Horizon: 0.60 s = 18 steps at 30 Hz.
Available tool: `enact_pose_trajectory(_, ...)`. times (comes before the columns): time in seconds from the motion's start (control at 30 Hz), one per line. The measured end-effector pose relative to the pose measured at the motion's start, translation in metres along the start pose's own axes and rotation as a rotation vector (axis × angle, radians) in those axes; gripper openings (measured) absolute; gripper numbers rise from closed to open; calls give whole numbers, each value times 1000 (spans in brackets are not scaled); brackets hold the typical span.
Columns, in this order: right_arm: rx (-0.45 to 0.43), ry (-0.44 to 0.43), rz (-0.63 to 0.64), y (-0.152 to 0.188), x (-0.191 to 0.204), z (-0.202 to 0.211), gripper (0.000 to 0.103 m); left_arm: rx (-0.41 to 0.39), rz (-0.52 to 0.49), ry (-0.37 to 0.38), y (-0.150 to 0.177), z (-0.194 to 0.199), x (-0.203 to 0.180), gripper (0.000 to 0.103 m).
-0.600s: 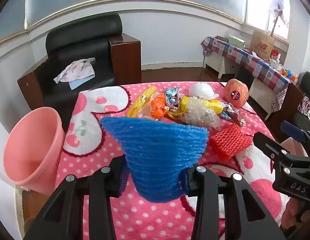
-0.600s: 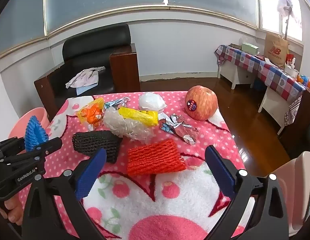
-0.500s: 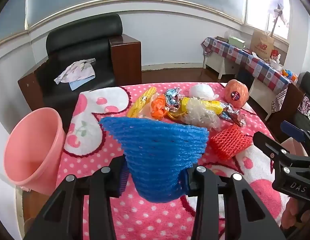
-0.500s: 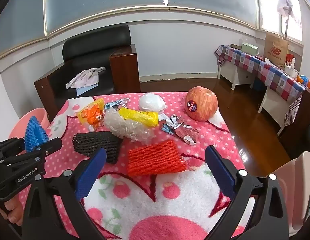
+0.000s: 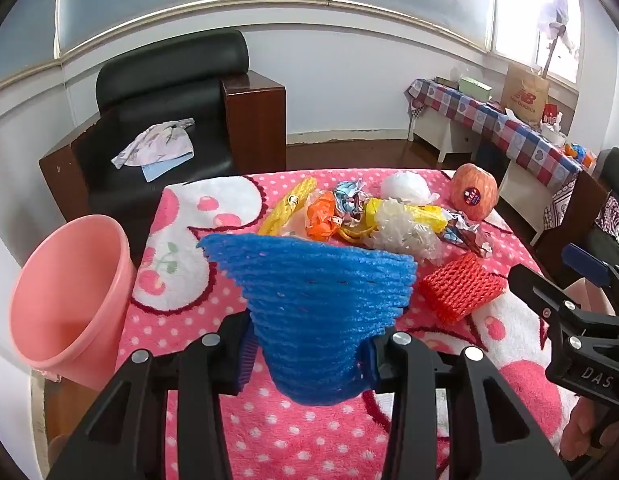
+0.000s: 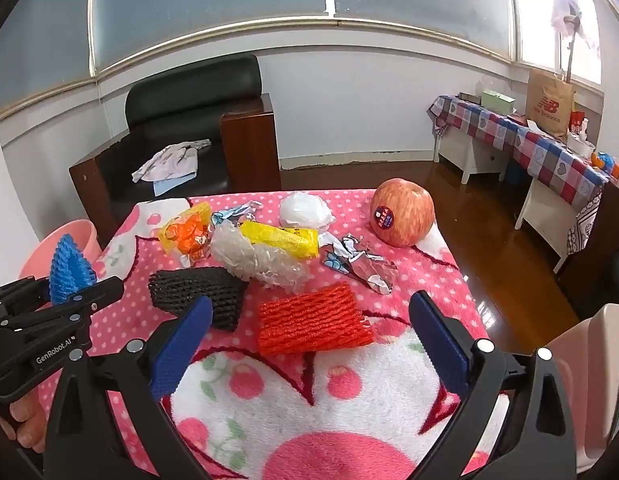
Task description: Collect trash
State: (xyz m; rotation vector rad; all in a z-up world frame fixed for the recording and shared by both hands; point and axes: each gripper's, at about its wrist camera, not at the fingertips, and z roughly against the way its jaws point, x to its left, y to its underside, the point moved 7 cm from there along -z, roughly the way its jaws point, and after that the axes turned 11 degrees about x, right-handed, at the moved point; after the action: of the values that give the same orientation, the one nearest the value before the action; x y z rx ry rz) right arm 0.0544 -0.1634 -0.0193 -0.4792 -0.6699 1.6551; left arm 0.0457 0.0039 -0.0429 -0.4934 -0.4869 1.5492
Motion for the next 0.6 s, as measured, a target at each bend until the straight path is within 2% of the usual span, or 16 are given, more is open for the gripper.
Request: enact_pose_trajectory(0.6,-9,-2,-1,0,0,2,99,-4,-2,1,0,5,0,41)
